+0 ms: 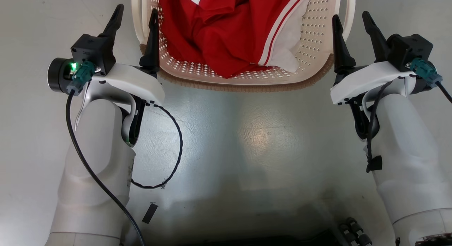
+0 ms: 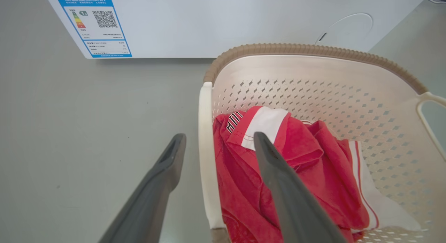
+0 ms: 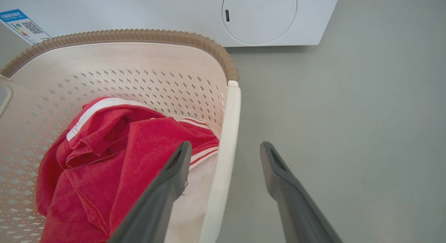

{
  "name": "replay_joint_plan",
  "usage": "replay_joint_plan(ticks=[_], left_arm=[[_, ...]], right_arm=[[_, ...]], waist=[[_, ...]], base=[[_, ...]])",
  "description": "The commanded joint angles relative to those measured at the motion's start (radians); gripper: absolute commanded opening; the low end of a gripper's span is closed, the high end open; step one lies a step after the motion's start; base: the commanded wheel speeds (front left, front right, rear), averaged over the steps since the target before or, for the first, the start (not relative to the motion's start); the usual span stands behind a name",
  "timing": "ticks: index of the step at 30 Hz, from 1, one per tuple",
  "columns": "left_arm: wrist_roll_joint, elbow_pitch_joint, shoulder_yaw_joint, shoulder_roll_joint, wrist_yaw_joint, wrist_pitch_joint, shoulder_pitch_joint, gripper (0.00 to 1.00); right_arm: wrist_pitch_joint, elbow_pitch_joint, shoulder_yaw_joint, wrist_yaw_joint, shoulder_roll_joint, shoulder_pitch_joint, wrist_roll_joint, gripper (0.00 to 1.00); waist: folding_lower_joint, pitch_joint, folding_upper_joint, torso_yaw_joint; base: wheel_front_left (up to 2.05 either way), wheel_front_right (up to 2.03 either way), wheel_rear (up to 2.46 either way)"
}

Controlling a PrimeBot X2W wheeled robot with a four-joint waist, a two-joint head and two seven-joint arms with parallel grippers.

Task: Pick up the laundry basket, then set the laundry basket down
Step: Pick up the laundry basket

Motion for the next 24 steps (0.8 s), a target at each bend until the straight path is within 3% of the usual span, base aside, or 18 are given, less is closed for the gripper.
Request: replay_joint_plan(ticks=[1, 24], left_arm=[[0.006, -0.017, 0.021, 0.018, -0.004, -0.005, 0.010, 1.00], [0.028, 0.044, 0.007, 0.018, -0.010, -0.005, -0.016, 1.00]], right_arm=[[-0.014, -0.003, 0.026, 0.006, 0.009, 0.019, 0.012, 1.00], [-0.014, 0.052, 0.079, 0.006, 0.009, -0.002, 0.053, 1.00]], waist=[[-0.0001, 0.006, 0.0000, 0.002], [-0.0001, 0.046, 0.0000, -0.001]], base=[[0.00, 0.00, 0.00], [0.00, 0.00, 0.00]])
